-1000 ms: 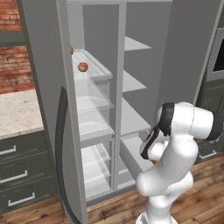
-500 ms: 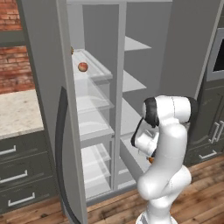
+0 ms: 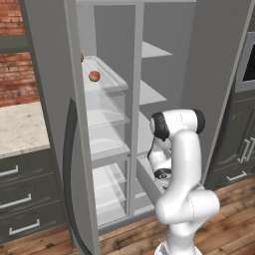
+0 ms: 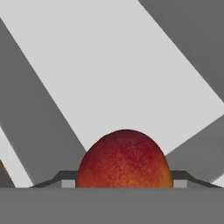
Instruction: Take the peach and mango from the fridge shelf and place them in the freezer drawer to begin freezing them.
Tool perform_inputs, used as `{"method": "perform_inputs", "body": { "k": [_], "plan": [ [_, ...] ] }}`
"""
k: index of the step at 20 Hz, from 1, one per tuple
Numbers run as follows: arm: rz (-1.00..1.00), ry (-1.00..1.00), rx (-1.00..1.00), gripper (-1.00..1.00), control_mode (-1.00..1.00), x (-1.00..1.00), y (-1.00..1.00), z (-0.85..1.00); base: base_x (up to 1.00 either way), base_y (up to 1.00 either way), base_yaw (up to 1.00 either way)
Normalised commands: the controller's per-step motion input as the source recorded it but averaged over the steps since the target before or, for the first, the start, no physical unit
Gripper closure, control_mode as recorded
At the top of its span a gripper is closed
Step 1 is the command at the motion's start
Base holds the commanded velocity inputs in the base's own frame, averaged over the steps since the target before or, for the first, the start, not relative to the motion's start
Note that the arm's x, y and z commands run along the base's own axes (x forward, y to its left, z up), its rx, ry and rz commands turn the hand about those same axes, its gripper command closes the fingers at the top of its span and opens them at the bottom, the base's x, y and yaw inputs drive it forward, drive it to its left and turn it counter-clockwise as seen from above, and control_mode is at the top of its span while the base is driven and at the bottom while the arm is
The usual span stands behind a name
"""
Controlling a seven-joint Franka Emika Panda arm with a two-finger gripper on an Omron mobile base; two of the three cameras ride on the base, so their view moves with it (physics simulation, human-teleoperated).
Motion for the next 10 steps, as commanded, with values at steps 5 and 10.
{"method": "perform_inputs", "body": {
  "k": [5,10],
  "plan": [
    [0.01,0.05,0.0,1.0,-1.0,-0.01,0.0,-0.44,0.0,0.0,0.0],
    [0.03,0.0,0.0,-1.0,-1.0,-0.36,0.0,-0.42,0.0,0.0,0.0]
  ]
}}
